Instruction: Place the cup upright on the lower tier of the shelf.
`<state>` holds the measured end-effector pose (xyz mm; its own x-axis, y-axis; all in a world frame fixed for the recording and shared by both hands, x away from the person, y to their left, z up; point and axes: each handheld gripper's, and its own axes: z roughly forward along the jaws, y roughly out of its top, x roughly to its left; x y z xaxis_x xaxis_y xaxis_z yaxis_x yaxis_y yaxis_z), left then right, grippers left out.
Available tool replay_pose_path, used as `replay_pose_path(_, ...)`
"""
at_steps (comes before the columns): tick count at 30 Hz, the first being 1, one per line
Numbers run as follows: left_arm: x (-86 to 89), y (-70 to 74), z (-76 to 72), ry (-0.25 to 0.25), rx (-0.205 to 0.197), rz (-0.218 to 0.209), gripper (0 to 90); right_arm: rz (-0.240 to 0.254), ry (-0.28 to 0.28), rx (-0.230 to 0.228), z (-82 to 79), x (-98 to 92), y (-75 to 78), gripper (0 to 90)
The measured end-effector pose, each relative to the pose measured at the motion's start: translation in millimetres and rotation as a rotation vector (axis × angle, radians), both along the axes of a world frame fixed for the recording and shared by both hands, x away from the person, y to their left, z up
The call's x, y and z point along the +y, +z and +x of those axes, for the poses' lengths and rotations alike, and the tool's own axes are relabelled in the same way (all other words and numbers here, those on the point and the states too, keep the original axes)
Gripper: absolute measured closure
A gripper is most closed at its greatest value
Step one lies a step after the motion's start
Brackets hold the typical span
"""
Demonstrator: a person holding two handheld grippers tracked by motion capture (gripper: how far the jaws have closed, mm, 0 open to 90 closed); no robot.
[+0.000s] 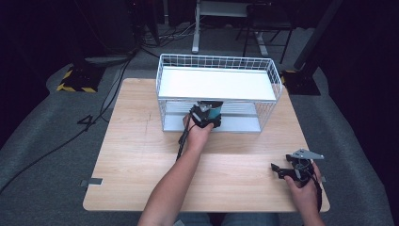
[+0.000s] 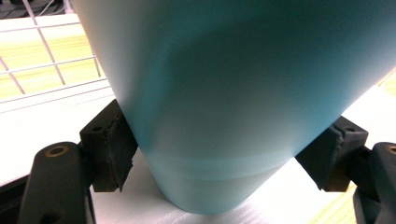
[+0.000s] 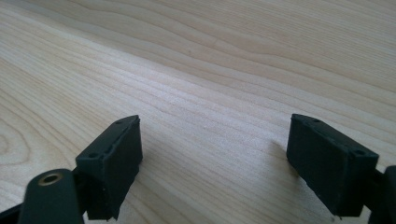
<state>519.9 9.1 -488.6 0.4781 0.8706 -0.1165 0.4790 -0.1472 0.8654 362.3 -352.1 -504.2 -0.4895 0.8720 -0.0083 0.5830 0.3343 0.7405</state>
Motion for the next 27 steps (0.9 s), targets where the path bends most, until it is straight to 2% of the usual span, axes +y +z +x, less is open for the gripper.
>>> replay_pose_path(1, -1.4, -1.6, 0.2, -0.01, -0.018, 0.014, 22.4, 0.0, 0.0, 0.0, 0.0, 0.0, 0.0, 18.6)
replay_pose_path(3, -1.7, -2.2, 0.2, -0.022, -0.023, 0.021, 22.3, 0.0, 0.0, 0.0, 0.0, 0.0, 0.0, 18.6)
replay_pose_path(4, -3.0, -3.8, 0.4, -0.051, -0.039, 0.026, 22.2, 0.0, 0.0, 0.0, 0.0, 0.0, 0.0, 18.6)
replay_pose_path(6, -4.0, -4.9, 0.6, -0.062, -0.053, 0.026, 22.1, 0.0, 0.0, 0.0, 0.0, 0.0, 0.0, 18.6)
replay_pose_path(13, -5.3, -5.8, 0.3, -0.062, -0.047, 0.03, 20.5, 0.0, 0.0, 0.0, 0.0, 0.0, 0.0, 18.6)
replay_pose_path(15, -5.8, -5.6, -0.9, -0.06, -0.043, 0.039, 15.5, 0.0, 0.0, 0.0, 0.0, 0.0, 0.0, 18.6)
replay_pose_path(17, -5.5, -4.8, -1.3, -0.055, -0.048, 0.043, 15.3, 0.0, 0.0, 0.0, 0.0, 0.0, 0.0, 18.6)
replay_pose_path(18, -5.2, -2.8, -2.4, -0.054, -0.052, 0.026, 15.3, 0.0, 0.0, 0.0, 0.0, 0.0, 0.0, 18.6)
replay_pose_path(24, -1.1, 1.1, -6.5, -0.054, -0.052, 0.033, 15.3, 0.0, 0.0, 0.0, 0.0, 0.0, 0.0, 18.6)
replay_pose_path(25, 0.4, 2.5, -9.3, -0.027, -0.056, 0.038, 15.2, 0.0, 0.0, 0.0, 0.0, 0.0, 0.0, 18.6)
replay_pose_path(26, 1.6, 3.2, -10.1, -0.027, -0.057, 0.039, 15.2, 0.0, 0.0, 0.0, 0.0, 0.0, 0.0, 18.6)
replay_pose_path(27, 4.0, 3.8, -9.7, -0.069, -0.053, 0.032, 15.2, 0.0, 0.0, 0.0, 0.0, 0.0, 0.0, 18.6)
